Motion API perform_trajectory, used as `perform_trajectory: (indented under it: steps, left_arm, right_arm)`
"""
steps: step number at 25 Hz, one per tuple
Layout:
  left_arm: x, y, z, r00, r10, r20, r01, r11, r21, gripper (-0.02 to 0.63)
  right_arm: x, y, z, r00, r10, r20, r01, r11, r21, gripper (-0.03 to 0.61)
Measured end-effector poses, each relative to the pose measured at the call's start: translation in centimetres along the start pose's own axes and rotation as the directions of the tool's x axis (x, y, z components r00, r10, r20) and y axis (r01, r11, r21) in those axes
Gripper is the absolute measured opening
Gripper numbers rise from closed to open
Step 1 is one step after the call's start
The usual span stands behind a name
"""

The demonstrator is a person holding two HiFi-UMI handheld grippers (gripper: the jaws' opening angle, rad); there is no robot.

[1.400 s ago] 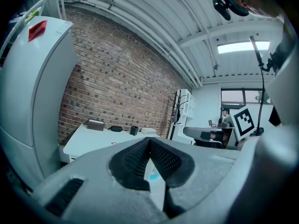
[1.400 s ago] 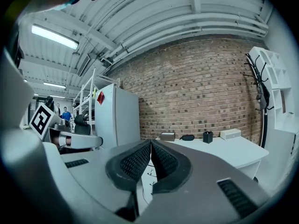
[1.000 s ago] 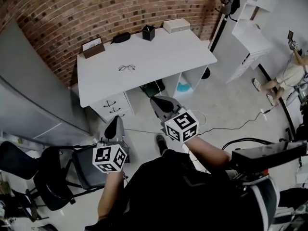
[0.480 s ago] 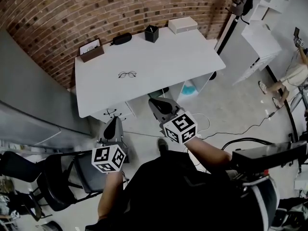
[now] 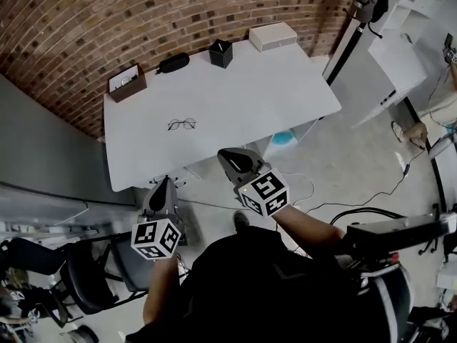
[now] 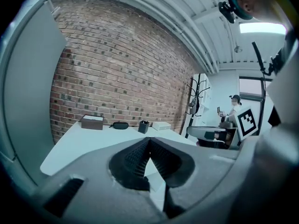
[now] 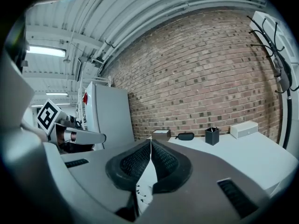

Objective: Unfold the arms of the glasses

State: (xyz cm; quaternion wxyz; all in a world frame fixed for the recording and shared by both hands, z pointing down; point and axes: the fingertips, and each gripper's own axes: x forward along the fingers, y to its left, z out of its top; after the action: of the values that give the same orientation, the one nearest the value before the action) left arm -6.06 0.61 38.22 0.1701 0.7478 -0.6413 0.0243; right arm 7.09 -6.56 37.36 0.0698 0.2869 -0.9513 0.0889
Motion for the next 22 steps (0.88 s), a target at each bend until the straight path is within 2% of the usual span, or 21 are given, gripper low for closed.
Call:
perform_trajectory:
  steps: [5, 9, 15, 22]
  left_arm:
    - [2.5, 0.0, 0.5, 1.0, 0.02, -0.015, -0.02, 1.0, -0.013, 0.008]
    - [3.5, 0.6, 0.7, 0.998, 0.046, -0.036, -0.046, 0.999, 0.0, 0.009]
    - [5.0, 2.6, 0.8, 0.998, 0.044, -0.047, -0.043, 0.999, 0.017, 0.009]
    - [7.6, 6.7, 1.6, 0.999, 0.011, -0.042, -0.011, 1.0, 0.017, 0.009]
  right_arm:
    - [1.3, -2.7, -0.2, 1.0, 0.016, -0.013, -0.016, 1.0, 0.005, 0.009]
    - [2.3, -3.5, -0.5, 0.999, 0.033, -0.022, -0.033, 0.999, 0.014, 0.009]
    - [5.1, -3.6, -0.5, 0.998, 0.053, -0.022, -0.053, 0.999, 0.014, 0.009]
    - [9.6, -3.8, -0.5, 0.999, 0.005, -0.039, -0.005, 1.0, -0.004, 0.009]
